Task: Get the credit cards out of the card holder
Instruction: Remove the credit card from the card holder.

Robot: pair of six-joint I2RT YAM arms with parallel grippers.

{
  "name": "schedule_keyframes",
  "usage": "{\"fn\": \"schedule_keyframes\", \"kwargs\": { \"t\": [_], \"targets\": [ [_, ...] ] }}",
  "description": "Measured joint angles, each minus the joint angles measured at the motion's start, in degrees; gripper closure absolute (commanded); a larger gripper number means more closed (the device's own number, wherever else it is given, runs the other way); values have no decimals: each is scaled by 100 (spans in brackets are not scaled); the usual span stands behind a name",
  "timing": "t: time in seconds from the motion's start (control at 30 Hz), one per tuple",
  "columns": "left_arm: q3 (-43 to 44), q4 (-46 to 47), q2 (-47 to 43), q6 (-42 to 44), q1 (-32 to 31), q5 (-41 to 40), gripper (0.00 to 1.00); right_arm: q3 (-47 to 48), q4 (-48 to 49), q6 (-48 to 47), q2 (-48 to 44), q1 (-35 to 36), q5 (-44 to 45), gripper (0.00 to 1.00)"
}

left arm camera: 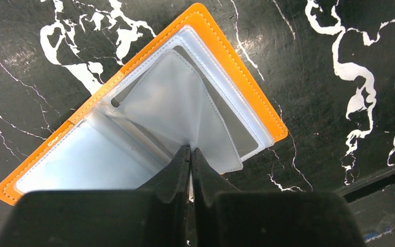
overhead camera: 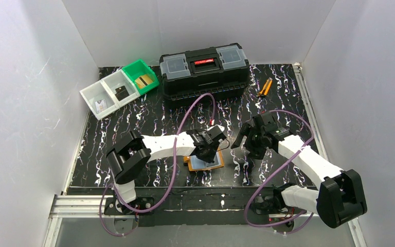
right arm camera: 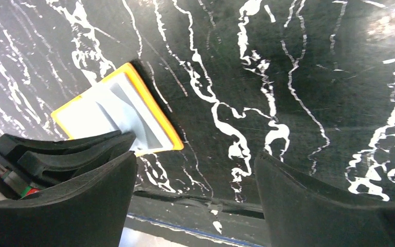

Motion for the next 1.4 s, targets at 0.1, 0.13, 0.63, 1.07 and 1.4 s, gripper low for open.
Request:
{"fn": "schedule_keyframes", "kwargs": {
  "t": [0.1,0.13,0.63,1.07,1.4],
  "targets": [
    [-229,170,-160,-2,105,186,100,-59,195,11,0,44,-236,18],
    [-313,223,-216,-2,138,260,100,-68,232,13,0,63,-299,20],
    [-1777,1534,-1049,-205,1049,2293,100,-66,1139,354,732,1049,-984,45],
    [-1930,2131,-1054,-321,1150,3163,100,247,1832,306,1757,1307,-1156,53],
    [-1937,2179,-1054,-326,1176,3309,100,249,2033,267,1952,1327,-1215,76]
  ]
}}
